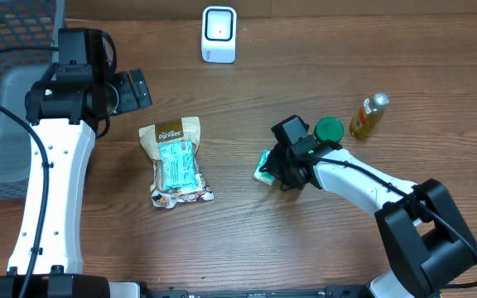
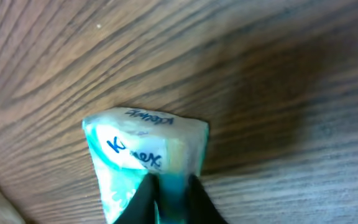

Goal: Scan the item barcode

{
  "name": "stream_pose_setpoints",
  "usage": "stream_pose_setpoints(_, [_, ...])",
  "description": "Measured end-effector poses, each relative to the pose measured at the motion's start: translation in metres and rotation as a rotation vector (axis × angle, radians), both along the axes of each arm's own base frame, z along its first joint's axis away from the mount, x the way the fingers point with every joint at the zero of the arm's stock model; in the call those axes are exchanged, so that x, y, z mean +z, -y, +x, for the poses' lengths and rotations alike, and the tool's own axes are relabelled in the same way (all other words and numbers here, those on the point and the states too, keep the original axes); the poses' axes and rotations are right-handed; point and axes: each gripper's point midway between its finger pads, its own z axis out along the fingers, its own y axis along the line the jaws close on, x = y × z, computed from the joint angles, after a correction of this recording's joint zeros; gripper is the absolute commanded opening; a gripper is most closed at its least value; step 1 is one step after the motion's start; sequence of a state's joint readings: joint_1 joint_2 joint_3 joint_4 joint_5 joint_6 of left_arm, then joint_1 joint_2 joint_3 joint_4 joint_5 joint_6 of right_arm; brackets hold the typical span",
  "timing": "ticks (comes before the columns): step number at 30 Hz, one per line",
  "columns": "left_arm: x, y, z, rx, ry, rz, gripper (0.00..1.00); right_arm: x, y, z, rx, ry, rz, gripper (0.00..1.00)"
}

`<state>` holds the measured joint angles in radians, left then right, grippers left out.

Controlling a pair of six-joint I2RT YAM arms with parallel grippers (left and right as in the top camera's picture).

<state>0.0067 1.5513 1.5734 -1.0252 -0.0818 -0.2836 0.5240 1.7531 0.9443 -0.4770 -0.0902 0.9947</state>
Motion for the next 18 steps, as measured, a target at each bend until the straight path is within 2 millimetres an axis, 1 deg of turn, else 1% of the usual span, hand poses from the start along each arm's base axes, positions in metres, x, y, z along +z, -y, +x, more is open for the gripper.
stream_pose_setpoints(6, [0.0,0.0,0.0,0.0,0.0,0.0,0.99,0.002,-0.002,-0.001,0.051,-0.025,0.067,0.04])
stream_pose_setpoints(11, [0.0,0.0,0.0,0.0,0.0,0.0,0.99,0.009,-0.009,-0.01,0.188,-0.099,0.269,0.04])
stream_pose_setpoints(13, [0.0,0.0,0.0,0.0,0.0,0.0,1.0,0.019,-0.012,-0.012,0.257,-0.101,0.378,0.04])
stream_pose_setpoints(15, [0.0,0.0,0.0,0.0,0.0,0.0,1.0,0.034,-0.017,-0.014,0.344,-0.074,0.502,0.04])
stream_pose_setpoints(17, [0.0,0.0,0.0,0.0,0.0,0.0,0.99,0.054,-0.022,-0.019,0.441,-0.034,0.637,0.04])
stream_pose_setpoints(18, [0.0,0.0,0.0,0.0,0.0,0.0,1.0,0.067,-0.025,-0.023,0.501,-0.002,0.714,0.04])
